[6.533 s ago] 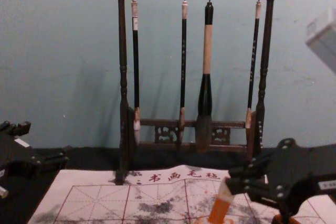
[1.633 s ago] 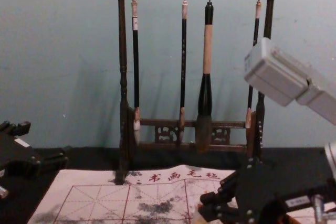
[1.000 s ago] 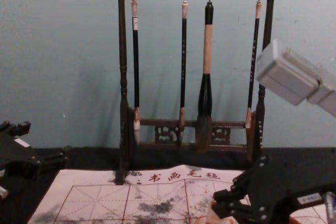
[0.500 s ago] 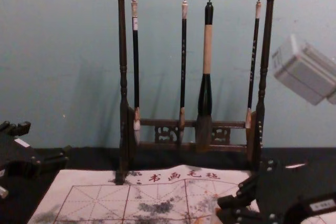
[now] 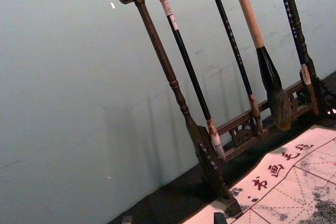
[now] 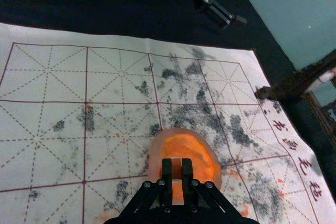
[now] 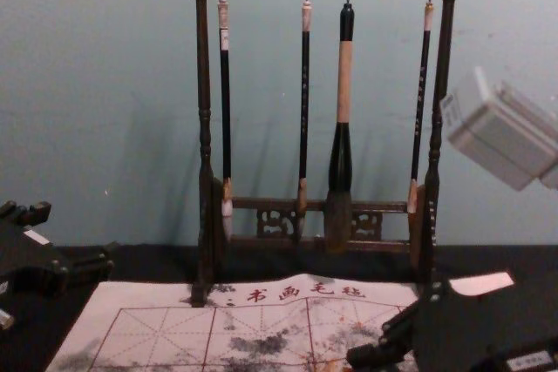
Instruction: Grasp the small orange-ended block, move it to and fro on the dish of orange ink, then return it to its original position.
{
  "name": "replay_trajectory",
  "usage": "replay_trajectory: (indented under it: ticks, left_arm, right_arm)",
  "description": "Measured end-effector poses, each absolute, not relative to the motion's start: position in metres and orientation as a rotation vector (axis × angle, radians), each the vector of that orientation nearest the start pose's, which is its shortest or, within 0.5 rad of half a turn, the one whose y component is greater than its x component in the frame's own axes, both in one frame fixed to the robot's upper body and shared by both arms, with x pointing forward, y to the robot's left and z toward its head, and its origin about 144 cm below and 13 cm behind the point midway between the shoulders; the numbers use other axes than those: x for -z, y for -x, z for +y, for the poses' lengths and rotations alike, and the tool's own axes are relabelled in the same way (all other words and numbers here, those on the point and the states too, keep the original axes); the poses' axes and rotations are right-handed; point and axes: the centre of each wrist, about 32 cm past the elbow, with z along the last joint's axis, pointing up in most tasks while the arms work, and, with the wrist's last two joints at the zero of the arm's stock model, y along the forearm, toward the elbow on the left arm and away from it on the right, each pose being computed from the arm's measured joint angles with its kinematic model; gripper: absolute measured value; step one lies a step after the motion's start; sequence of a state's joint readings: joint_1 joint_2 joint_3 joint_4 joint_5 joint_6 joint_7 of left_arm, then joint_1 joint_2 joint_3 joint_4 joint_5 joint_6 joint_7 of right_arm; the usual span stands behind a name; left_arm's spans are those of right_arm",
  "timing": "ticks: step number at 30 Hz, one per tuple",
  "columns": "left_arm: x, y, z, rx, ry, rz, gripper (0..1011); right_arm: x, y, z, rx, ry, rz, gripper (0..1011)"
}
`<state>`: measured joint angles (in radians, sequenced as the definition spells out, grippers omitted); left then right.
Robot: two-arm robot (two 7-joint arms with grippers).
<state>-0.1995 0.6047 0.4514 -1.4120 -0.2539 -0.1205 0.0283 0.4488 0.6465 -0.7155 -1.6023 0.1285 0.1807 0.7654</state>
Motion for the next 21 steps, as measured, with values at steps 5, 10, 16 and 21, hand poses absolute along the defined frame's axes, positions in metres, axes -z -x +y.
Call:
replay_trajectory:
  ticks: [5,10,16,21]
  left_arm:
    - [-1.140,-0.489,0.310,-1.248,-0.305,-0.285,1002]
    - [-1.140,-0.489,0.310,-1.248,-0.304,-0.285,1001]
    - [-1.140,-0.489,0.310,-1.248,-0.305,-0.285,1001]
    - [-1.140,-0.489,0.310,-1.248,-0.304,-0.285,1001]
  right_arm:
    - [-1.222,-0.513,-0.225,0.268,0.607,-0.272,75]
    - [-1.223,-0.516,-0.221,0.266,0.609,-0.278,75]
    - [-1.222,-0.521,-0.219,0.275,0.613,-0.281,75]
    - [-1.221,-0.526,-0.217,0.297,0.614,-0.279,75]
